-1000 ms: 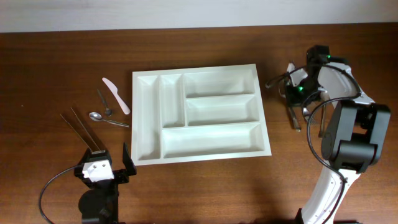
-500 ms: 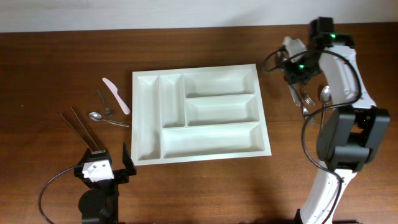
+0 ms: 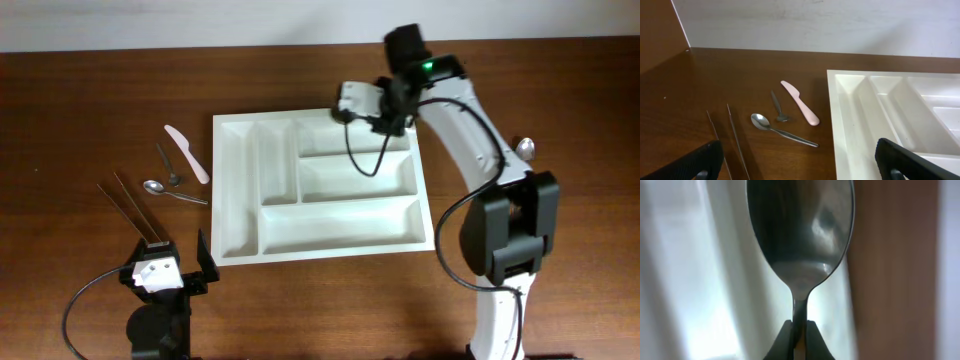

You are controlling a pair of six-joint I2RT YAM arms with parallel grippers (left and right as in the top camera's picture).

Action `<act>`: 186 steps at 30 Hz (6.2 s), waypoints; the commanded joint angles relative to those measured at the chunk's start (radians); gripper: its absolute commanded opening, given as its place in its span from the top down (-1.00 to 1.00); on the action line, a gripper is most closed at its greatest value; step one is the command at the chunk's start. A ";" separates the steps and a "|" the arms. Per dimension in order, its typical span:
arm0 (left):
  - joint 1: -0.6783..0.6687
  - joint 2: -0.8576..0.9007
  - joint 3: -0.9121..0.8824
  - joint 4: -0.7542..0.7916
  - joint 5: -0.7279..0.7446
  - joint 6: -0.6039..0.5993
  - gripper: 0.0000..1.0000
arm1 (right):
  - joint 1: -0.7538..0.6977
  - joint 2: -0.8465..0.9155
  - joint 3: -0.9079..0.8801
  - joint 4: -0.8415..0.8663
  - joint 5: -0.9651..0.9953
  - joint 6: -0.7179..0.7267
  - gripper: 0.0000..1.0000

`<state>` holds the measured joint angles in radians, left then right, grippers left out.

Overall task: Pack container
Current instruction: 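Carry the spoon over the tray and release it in the top compartment, then return the right gripper and grasp the second steel spoon, then carry the second spoon to the top compartment and release it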

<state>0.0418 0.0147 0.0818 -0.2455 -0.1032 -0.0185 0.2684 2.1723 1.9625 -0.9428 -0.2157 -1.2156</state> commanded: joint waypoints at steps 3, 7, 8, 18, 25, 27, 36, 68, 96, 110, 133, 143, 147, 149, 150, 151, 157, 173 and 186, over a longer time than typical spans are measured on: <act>0.007 -0.010 -0.006 0.003 0.013 0.016 -0.98 | 0.019 0.027 0.024 0.074 -0.025 -0.142 0.92; 0.007 -0.010 -0.006 0.003 0.013 0.015 -0.98 | 0.019 0.058 0.024 0.069 -0.058 -0.141 0.92; 0.007 -0.010 -0.006 0.003 0.013 0.015 -0.98 | 0.019 0.061 0.024 0.065 -0.065 -0.138 0.92; 0.007 -0.010 -0.006 0.003 0.013 0.015 -0.98 | 0.019 0.074 0.024 0.106 -0.092 -0.046 -0.01; 0.007 -0.010 -0.006 0.003 0.013 0.016 -0.98 | 0.018 0.072 0.025 0.213 -0.091 0.274 -0.43; 0.007 -0.010 -0.006 0.003 0.013 0.016 -0.98 | 0.013 0.067 0.034 0.237 -0.082 0.394 -0.52; 0.007 -0.010 -0.006 0.003 0.013 0.016 -0.98 | -0.128 0.061 0.174 0.026 -0.010 0.888 -0.98; 0.007 -0.010 -0.006 0.003 0.013 0.016 -0.98 | -0.668 0.061 0.014 -0.406 0.303 1.181 -0.77; 0.007 -0.010 -0.006 0.003 0.013 0.016 -0.98 | -0.669 0.062 -0.220 -0.048 0.227 1.115 -0.40; 0.007 -0.010 -0.006 0.003 0.013 0.015 -0.98 | -0.669 0.062 -0.412 0.024 0.223 1.116 -0.04; 0.007 -0.010 -0.006 0.003 0.013 0.016 -0.98 | -0.684 0.061 -0.414 0.045 0.224 1.119 0.93; 0.007 -0.010 -0.006 0.003 0.013 0.015 -0.98 | -0.715 0.057 -0.225 -0.056 0.224 1.118 0.92; 0.007 -0.010 -0.006 0.003 0.013 0.016 -0.98 | -0.714 0.057 -0.127 -0.093 0.224 1.115 0.92; 0.007 -0.010 -0.006 0.003 0.013 0.015 -0.98 | -0.714 0.057 -0.084 -0.109 0.224 1.115 0.92; 0.007 -0.010 -0.006 0.003 0.013 0.016 -0.98 | -0.714 0.057 -0.063 -0.116 0.224 1.114 0.92; 0.007 -0.010 -0.006 0.003 0.013 0.016 -0.98 | -0.714 0.057 -0.048 -0.119 0.223 1.106 0.92; 0.007 -0.010 -0.006 0.003 0.013 0.015 -0.98 | -0.695 0.056 0.050 -0.163 0.192 1.027 0.92; 0.007 -0.010 -0.006 0.003 0.013 0.016 -0.98 | -0.447 0.056 0.332 -0.137 0.035 0.826 0.92; 0.007 -0.010 -0.006 0.003 0.013 0.015 -0.98 | -0.212 0.058 0.332 -0.123 -0.100 0.344 0.92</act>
<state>0.0418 0.0147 0.0818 -0.2455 -0.1032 -0.0185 0.0074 2.2322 2.2730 -1.0687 -0.2619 -0.6891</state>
